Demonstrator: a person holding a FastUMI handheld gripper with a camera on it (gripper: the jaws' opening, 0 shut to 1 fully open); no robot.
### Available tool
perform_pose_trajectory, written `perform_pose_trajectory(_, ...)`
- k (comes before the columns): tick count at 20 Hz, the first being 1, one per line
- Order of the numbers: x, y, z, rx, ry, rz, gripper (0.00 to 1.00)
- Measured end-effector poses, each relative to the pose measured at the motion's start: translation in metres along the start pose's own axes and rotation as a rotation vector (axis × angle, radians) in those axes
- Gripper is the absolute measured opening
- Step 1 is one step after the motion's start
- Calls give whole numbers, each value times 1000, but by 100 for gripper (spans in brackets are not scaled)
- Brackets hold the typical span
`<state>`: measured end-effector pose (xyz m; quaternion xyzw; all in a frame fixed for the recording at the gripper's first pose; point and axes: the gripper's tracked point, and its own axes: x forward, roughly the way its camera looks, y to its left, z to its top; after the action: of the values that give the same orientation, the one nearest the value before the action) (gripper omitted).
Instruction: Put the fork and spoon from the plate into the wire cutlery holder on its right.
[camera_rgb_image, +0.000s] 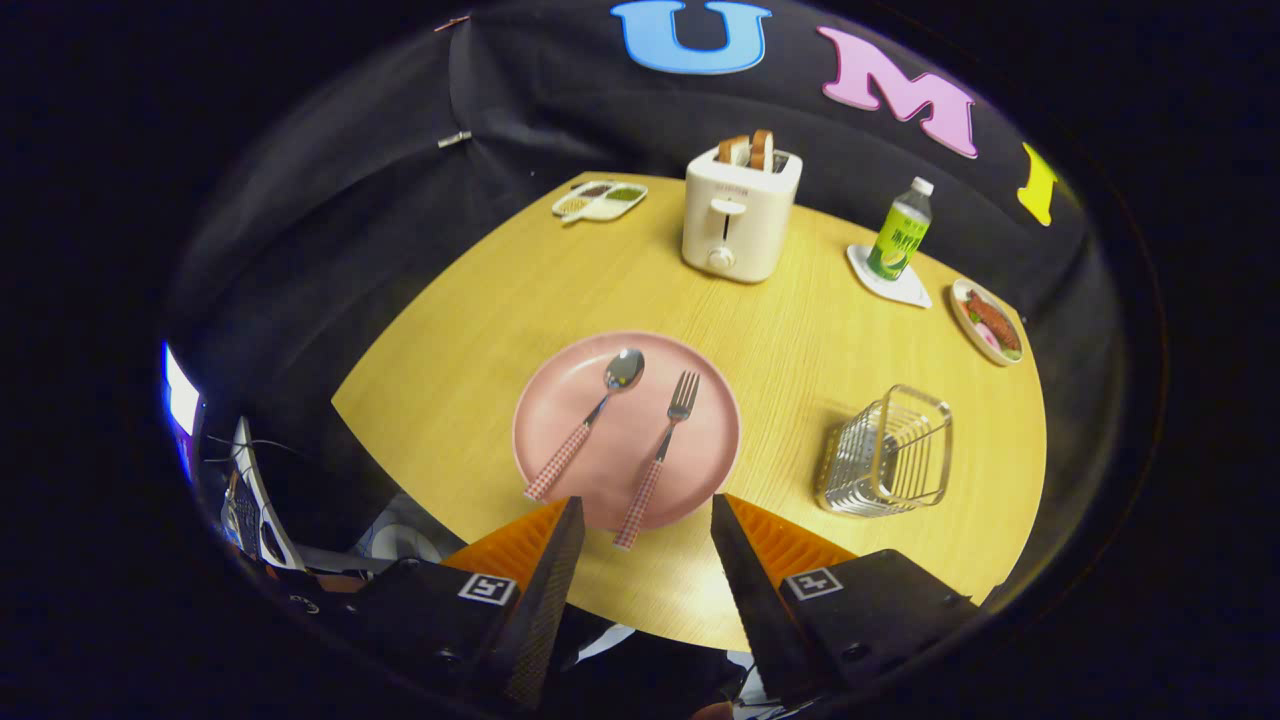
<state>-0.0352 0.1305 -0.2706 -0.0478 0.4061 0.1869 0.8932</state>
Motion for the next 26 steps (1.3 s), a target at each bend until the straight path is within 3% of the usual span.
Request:
perform_pose_trajectory(4,32,-1,-17,11,81,-13,76)
perform_pose_trajectory(6,44,0,-14,49,93,-24,61)
perform_pose_trajectory(7,50,-1,-14,60,101,-28,58)
perform_pose_trajectory(13,73,-1,-18,45,166,-76,58)
perform_pose_trajectory(16,85,-5,-25,68,208,-88,28)
perform_pose_trajectory(17,78,-10,-22,85,221,-117,29)
perform_pose_trajectory(19,81,-14,-23,123,227,-121,15)
perform_pose_trajectory(26,53,-17,-3,166,201,-37,13)
